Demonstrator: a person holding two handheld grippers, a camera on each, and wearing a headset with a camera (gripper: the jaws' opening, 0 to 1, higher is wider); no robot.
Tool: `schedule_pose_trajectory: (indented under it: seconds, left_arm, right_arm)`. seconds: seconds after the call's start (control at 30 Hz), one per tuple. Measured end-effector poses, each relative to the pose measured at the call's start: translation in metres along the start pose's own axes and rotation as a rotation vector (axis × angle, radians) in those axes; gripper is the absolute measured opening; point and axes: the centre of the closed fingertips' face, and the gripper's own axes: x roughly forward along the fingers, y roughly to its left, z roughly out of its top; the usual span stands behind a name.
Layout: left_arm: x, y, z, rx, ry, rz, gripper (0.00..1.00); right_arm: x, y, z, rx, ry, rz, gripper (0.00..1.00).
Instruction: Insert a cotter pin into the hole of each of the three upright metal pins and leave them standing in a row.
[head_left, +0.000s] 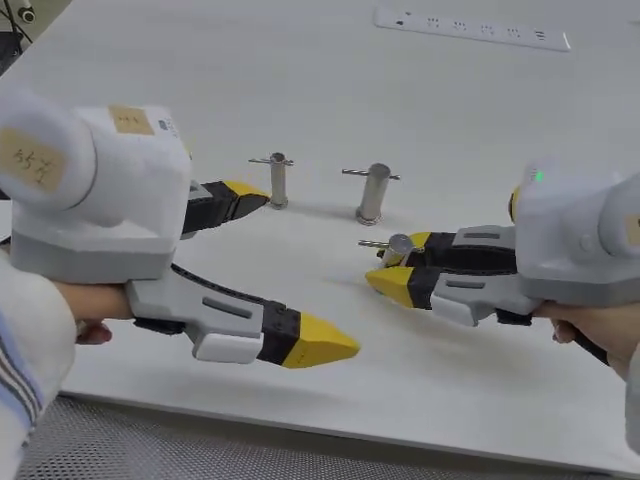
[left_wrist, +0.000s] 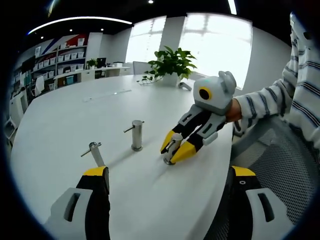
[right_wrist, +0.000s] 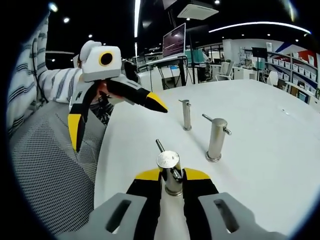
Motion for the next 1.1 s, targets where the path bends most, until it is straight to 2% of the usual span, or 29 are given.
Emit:
schedule_pose_trajectory:
  seconds: [0.2, 0.27, 0.37, 0.53, 0.73, 0.9, 1.1]
  left_arm:
    - [0.000, -0.001, -0.002, -0.009, 0.014, 0.000, 0.99]
    - [-0.001, -0.001, -0.002, -0.010, 0.014, 0.002, 0.99]
    - [-0.001, -0.001, -0.002, -0.009, 0.014, 0.005, 0.99]
    - [0.001, -0.001, -0.003, -0.011, 0.021, 0.002, 0.99]
    - [0.002, 0.001, 0.001, -0.022, 0.004, 0.003, 0.99]
    - [0.000, 0.001, 0.004, -0.040, -0.007, 0.007, 0.99]
    - [-0.001, 0.002, 0.002, -0.050, 0.001, 0.012, 0.99]
  right_arm:
    - [-0.001, 0.002, 0.000, -0.043, -0.014, 0.027, 0.10]
    - [-0.002, 0.000, 0.001, -0.053, -0.025, 0.021, 0.09]
    - [-0.004, -0.003, 0.000, -0.101, -0.004, 0.007, 0.08]
    - [-0.013, -0.009, 0.003, -0.112, -0.008, -0.012, 0.08]
    - [-0.031, -0.032, 0.011, -0.101, -0.034, -0.080, 0.08]
    - [-0.043, -0.054, 0.011, -0.080, -0.040, -0.132, 0.08]
    - [-0.052, -0.070, 0.007, -0.067, -0.037, -0.161, 0.08]
